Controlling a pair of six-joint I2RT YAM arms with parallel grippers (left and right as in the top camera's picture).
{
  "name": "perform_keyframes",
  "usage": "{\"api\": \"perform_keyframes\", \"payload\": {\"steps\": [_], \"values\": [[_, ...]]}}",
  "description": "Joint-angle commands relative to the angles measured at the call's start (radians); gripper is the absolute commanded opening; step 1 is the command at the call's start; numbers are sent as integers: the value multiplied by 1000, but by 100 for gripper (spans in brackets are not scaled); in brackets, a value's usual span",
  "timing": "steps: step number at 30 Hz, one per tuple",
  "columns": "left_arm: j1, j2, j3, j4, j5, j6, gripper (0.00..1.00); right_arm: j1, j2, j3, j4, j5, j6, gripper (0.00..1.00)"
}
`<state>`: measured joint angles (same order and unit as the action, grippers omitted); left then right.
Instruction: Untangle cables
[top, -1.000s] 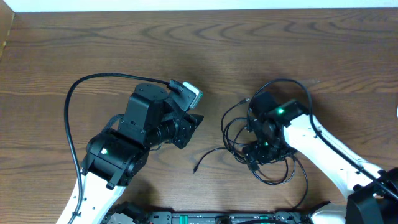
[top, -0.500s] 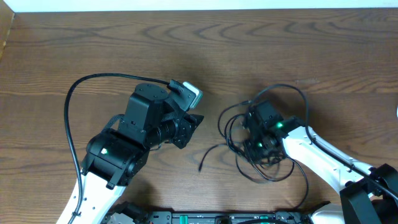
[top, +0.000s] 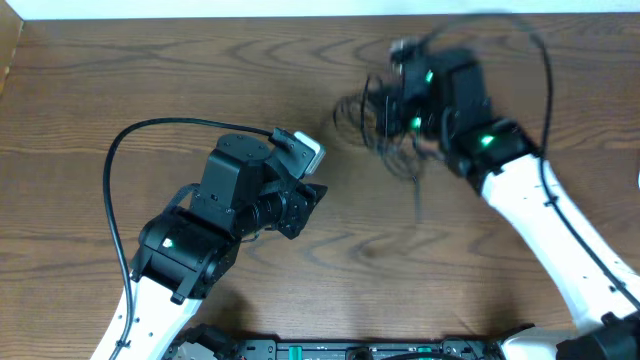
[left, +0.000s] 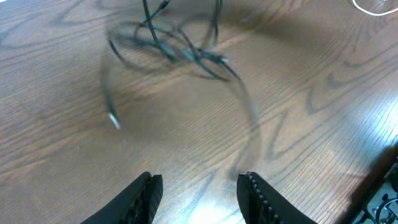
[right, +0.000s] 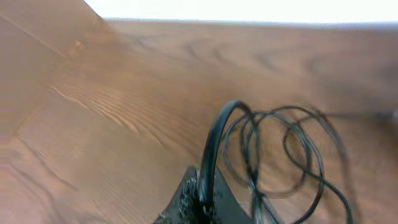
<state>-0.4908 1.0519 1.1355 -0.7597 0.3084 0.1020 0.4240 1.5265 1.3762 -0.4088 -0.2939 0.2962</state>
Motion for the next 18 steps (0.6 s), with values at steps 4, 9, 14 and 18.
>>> {"api": "perform_keyframes", "payload": {"steps": [4, 9, 14, 18], "values": [[5, 8, -2, -3, -6, 2, 45, -2, -17, 323, -139, -35, -117, 1], [5, 46, -2, 11, -6, 2, 46, 0, -17, 477, -257, -35, -156, 1], [5, 108, -2, 87, -3, 2, 53, -7, -17, 496, -345, -27, -187, 1], [5, 163, -2, 185, -3, 2, 55, -15, -18, 496, -380, -27, -190, 1]]}}
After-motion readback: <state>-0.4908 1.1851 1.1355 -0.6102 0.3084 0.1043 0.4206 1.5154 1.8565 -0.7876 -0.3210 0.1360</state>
